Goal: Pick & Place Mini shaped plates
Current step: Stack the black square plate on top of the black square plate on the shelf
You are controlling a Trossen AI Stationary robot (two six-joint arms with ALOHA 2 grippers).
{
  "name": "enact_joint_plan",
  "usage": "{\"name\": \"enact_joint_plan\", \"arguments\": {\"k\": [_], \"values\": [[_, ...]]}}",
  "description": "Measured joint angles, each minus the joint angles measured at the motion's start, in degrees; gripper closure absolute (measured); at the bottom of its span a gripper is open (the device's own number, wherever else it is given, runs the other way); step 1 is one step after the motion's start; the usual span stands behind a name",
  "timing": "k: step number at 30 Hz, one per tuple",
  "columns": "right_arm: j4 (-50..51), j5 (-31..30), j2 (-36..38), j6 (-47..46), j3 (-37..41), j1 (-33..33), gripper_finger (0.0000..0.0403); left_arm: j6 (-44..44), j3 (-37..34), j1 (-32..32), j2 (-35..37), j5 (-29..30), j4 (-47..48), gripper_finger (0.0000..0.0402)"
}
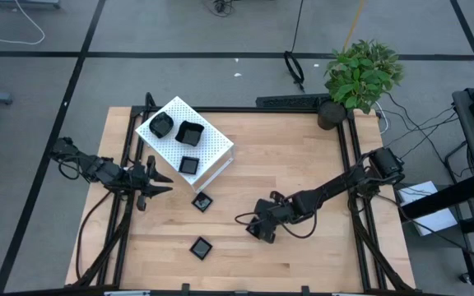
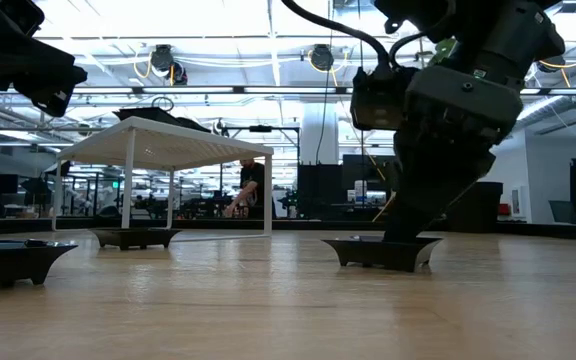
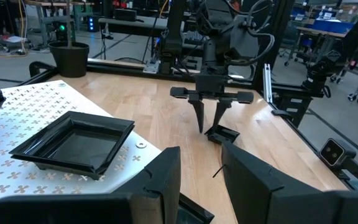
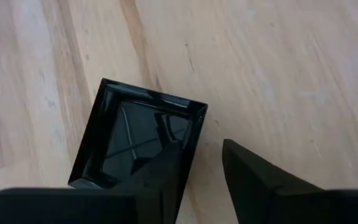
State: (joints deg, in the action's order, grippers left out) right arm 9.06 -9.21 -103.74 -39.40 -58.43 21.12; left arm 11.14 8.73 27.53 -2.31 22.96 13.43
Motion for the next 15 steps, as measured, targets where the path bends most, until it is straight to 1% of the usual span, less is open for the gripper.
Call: {"name": "enact_joint_plan", "arguments": {"k": [6, 13, 15], "values": [[0.0, 0.0, 0.0, 2.5, 0.0, 0.0, 0.0331, 0.0, 0.0, 0.0, 0.0, 0.0, 0.0, 0.0282], [-0.7, 0.0, 0.0, 3.1, 0.0, 0.0, 0.0390, 0.0, 0.0, 0.0, 0.0, 0.0, 0.0, 0.0282], [-1.6, 0.0, 0.0, 4.1, 0.0, 0.0, 0.0398, 0.0, 0.0, 0.0, 0.0, 0.0, 0.0, 0.0282]]}}
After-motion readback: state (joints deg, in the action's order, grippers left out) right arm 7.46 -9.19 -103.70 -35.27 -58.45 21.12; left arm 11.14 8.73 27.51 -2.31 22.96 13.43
